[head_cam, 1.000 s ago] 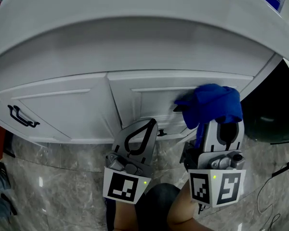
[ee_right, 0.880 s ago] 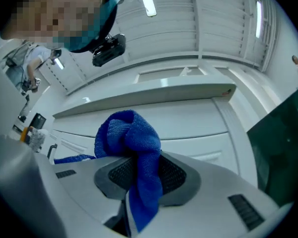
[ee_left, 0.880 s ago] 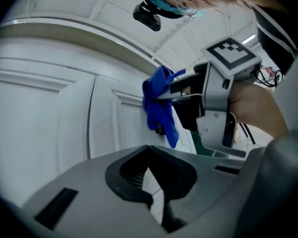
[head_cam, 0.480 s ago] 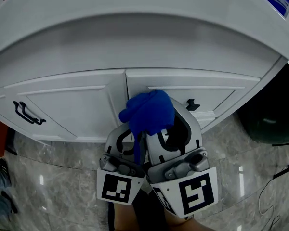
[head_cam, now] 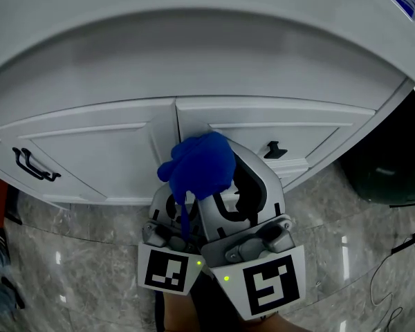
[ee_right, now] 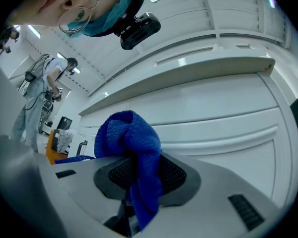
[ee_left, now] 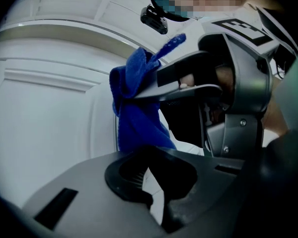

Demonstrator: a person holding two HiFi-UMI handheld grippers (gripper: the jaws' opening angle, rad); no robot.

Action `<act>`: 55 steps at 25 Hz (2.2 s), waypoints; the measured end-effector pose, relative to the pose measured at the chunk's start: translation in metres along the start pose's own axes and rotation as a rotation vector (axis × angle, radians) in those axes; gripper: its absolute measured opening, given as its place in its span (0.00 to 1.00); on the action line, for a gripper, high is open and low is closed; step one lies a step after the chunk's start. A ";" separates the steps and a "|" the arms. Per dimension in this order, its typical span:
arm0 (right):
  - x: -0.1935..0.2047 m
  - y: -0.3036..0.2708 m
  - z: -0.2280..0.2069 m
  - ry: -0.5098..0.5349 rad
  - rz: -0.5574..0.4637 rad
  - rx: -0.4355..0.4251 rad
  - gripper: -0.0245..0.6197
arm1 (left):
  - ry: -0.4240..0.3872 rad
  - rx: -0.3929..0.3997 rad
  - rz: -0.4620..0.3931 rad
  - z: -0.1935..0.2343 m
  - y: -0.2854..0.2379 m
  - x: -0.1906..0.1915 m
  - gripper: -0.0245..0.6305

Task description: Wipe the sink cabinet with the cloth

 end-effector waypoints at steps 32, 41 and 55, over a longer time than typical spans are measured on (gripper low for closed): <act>-0.002 0.012 -0.045 0.008 -0.081 0.045 0.22 | 0.016 0.011 0.005 -0.012 -0.007 -0.001 0.04; -0.002 0.015 -0.051 0.016 -0.092 0.054 0.22 | 0.024 0.013 0.000 -0.013 -0.007 -0.001 0.04; -0.003 0.021 -0.063 0.030 -0.087 0.097 0.22 | 0.041 0.016 -0.003 -0.013 -0.006 -0.002 0.04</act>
Point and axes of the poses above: the fingertips, and each gripper's own axes: y backward along the fingers, z to its left, x out of its underside, the point moved 3 cm from there along y, backward along the fingers, and after that the axes turned 1 degree about -z, right-handed, at the moved point
